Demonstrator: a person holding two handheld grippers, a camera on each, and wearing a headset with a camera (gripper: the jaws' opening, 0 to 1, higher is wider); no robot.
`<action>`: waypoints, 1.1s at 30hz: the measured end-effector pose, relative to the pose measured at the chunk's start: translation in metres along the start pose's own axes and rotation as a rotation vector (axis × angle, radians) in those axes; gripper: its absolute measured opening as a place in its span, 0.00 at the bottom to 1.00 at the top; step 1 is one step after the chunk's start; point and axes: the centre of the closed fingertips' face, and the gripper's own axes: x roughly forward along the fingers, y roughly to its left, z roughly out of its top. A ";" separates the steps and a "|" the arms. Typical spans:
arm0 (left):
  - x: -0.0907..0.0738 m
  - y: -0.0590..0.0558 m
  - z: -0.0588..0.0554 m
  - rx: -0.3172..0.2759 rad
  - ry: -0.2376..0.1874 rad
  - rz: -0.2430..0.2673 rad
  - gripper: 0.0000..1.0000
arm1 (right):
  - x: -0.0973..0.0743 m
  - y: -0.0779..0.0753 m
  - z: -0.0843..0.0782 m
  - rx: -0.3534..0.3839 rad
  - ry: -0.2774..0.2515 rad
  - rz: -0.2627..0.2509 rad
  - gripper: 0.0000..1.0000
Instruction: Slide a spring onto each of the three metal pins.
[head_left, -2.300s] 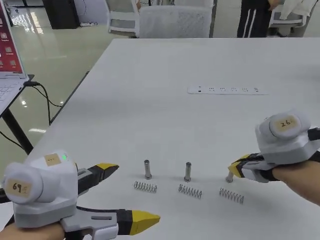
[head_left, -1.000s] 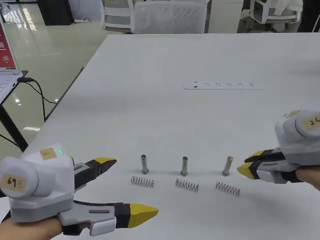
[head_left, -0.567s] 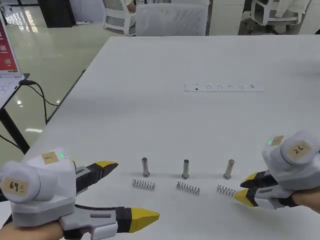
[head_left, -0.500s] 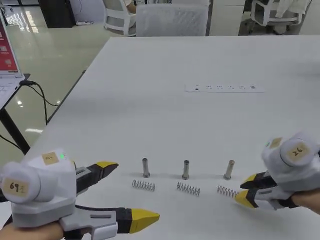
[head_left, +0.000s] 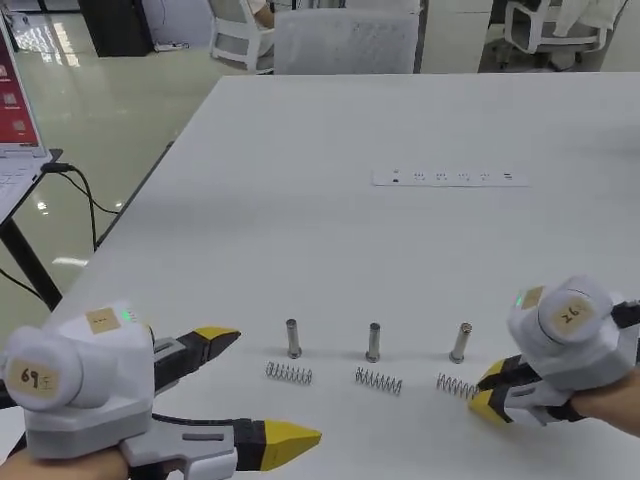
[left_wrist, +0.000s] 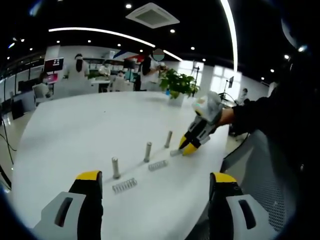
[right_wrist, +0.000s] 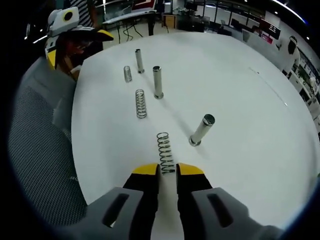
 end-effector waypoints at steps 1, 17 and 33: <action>0.000 0.000 0.000 0.003 0.000 -0.002 0.84 | 0.000 -0.001 0.000 -0.008 0.000 -0.004 0.10; 0.001 -0.009 0.004 0.035 -0.002 -0.036 0.76 | -0.017 0.008 0.007 0.023 -0.023 0.028 0.07; 0.014 -0.044 0.016 0.130 0.083 -0.254 0.46 | -0.038 0.043 0.035 -0.056 0.005 0.146 0.07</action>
